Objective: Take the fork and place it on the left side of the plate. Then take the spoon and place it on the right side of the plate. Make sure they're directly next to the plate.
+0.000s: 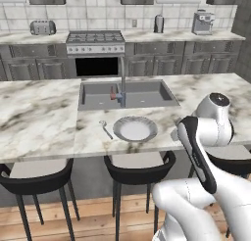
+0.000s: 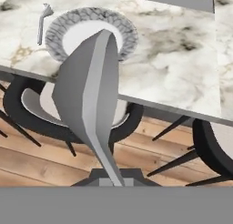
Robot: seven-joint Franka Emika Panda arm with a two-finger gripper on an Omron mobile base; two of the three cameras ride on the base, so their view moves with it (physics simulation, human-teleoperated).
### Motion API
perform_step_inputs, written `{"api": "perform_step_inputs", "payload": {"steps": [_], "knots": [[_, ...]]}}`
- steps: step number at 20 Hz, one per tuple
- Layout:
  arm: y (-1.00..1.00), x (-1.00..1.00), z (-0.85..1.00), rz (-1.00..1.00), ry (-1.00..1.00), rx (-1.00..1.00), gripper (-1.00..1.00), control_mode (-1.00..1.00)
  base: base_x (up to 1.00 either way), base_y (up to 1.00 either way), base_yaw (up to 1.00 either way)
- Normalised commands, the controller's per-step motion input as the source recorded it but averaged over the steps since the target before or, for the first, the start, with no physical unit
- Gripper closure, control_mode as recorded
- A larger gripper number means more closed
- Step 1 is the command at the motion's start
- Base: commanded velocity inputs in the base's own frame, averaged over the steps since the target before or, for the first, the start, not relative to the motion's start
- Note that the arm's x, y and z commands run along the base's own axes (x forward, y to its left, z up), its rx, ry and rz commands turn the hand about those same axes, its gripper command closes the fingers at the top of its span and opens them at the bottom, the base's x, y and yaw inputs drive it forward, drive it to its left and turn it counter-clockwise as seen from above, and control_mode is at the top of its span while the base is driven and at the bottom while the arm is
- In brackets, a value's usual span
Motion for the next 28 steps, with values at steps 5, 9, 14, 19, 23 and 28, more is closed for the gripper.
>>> {"api": "perform_step_inputs", "payload": {"steps": [5,9,14,19,23,28], "knots": [[-0.01,0.66,0.00,-0.10,0.00,0.03,1.00,-1.00,0.00,0.00,0.00],[-0.09,0.46,0.00,-0.10,0.02,0.05,1.00,-1.00,0.00,0.00,0.00],[-0.06,0.44,0.00,-0.09,0.01,0.05,1.00,-1.00,0.00,0.00,0.00],[0.00,0.34,0.00,-0.05,0.00,0.06,1.00,-1.00,0.00,0.00,0.00],[0.00,0.34,-0.04,-0.02,0.00,0.05,1.00,-1.00,0.00,0.00,0.00],[0.00,0.32,-0.21,0.00,0.00,0.04,1.00,-1.00,0.00,0.00,0.00]]}}
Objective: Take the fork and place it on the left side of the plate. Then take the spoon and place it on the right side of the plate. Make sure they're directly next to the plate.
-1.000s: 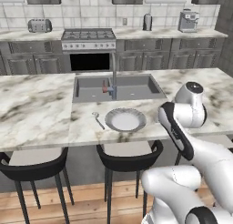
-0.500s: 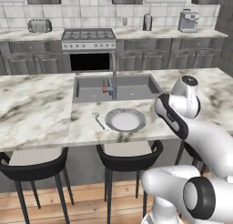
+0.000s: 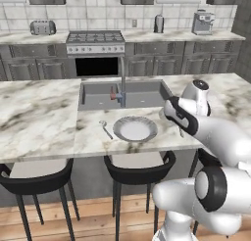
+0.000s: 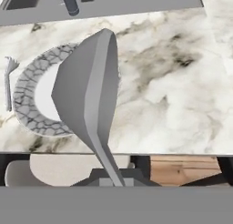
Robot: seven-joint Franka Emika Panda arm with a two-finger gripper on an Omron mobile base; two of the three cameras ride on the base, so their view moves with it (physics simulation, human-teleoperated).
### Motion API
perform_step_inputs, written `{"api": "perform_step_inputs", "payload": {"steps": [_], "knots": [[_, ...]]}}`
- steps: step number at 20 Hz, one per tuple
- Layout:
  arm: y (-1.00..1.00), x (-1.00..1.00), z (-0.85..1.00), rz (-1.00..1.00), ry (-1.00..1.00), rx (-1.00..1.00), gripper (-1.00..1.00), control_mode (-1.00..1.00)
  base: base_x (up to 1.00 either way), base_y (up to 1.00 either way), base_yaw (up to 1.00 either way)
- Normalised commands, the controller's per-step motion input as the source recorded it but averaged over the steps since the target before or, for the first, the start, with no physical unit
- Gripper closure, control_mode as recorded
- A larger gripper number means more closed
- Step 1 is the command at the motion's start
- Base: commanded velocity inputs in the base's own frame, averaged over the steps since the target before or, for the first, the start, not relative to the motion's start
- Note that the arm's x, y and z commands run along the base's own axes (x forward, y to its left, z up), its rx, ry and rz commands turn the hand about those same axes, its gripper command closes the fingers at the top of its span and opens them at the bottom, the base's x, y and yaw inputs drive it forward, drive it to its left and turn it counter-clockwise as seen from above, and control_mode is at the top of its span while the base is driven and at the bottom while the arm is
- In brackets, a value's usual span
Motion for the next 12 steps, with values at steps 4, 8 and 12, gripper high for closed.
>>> {"api": "perform_step_inputs", "payload": {"steps": [4,8,12], "knots": [[0.00,0.29,-0.31,0.00,0.00,0.01,1.00,-1.00,0.00,0.00,0.00],[0.00,0.30,-0.33,0.00,0.02,0.00,1.00,-1.00,0.00,0.00,0.00],[0.00,0.28,-0.27,0.00,0.02,0.00,1.00,-1.00,0.00,0.00,0.00]]}}
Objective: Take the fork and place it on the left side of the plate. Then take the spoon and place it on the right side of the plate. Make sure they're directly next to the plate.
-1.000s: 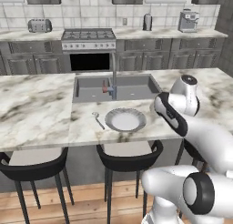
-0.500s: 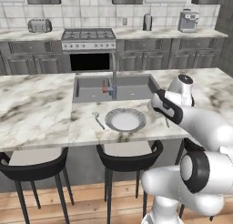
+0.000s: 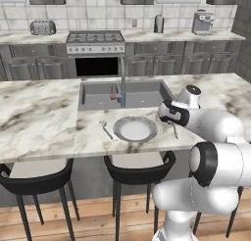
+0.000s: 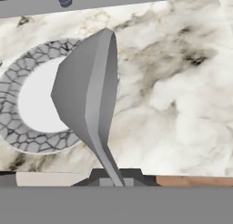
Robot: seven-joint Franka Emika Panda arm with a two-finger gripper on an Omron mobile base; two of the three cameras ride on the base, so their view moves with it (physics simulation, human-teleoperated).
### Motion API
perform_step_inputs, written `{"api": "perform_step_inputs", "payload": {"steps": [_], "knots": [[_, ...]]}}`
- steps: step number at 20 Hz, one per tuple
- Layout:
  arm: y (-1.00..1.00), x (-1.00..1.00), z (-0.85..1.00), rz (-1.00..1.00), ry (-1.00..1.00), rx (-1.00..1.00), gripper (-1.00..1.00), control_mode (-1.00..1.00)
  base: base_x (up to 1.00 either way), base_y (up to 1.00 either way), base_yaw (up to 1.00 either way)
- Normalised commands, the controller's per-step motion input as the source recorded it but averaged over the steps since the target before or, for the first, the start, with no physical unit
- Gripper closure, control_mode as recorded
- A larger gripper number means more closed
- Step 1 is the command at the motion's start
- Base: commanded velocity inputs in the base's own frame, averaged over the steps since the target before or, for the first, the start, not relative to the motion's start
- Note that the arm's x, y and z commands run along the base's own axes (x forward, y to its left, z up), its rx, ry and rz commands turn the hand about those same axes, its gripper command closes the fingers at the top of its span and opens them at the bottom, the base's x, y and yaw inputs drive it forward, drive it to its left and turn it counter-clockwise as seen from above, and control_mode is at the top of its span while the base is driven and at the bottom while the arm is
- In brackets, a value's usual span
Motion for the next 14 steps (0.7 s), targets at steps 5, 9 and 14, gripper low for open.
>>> {"api": "perform_step_inputs", "payload": {"steps": [5,9,14], "knots": [[0.00,0.27,-0.25,0.00,0.02,0.00,1.00,-1.00,0.00,0.00,0.00],[0.00,0.23,-0.20,0.00,0.01,0.00,1.00,-1.00,0.00,0.00,0.00],[0.00,0.24,-0.19,0.00,0.00,0.01,1.00,-1.00,0.00,0.00,0.00]]}}
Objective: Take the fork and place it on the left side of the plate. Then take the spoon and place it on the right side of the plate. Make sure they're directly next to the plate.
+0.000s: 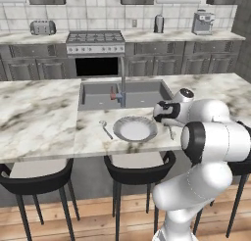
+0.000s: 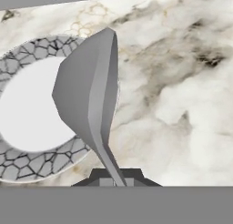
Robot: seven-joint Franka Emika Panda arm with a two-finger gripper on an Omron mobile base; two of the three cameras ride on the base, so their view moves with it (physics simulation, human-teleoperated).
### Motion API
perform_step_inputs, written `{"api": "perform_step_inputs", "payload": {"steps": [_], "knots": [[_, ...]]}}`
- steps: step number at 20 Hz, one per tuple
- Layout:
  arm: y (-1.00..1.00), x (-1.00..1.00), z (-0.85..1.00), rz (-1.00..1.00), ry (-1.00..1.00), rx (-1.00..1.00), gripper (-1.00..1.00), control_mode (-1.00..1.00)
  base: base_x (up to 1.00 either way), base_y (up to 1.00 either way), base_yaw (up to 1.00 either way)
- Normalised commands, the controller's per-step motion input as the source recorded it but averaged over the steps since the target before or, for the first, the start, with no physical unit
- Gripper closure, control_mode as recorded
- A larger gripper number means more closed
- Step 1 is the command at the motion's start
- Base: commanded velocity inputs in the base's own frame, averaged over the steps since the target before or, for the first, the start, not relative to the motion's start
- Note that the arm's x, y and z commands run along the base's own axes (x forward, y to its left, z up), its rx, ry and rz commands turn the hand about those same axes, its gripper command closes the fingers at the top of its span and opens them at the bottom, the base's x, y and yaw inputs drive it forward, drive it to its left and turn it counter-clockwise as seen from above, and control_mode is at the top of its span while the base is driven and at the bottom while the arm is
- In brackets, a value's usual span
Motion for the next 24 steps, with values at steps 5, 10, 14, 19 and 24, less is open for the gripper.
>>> {"api": "perform_step_inputs", "payload": {"steps": [5,10,14,19,24], "knots": [[0.00,0.22,-0.18,0.00,0.00,0.00,1.00,-1.00,0.00,0.00,0.00],[0.00,0.19,-0.18,0.00,0.00,0.01,1.00,-1.00,0.00,0.00,0.00],[0.00,0.18,-0.16,0.00,0.00,0.01,1.00,-1.00,0.00,0.00,0.00],[0.00,0.21,-0.16,0.00,0.00,0.01,1.00,-1.00,0.00,0.00,0.00],[-0.02,0.21,-0.14,0.00,0.00,0.03,1.00,-1.00,0.00,0.00,0.00]]}}
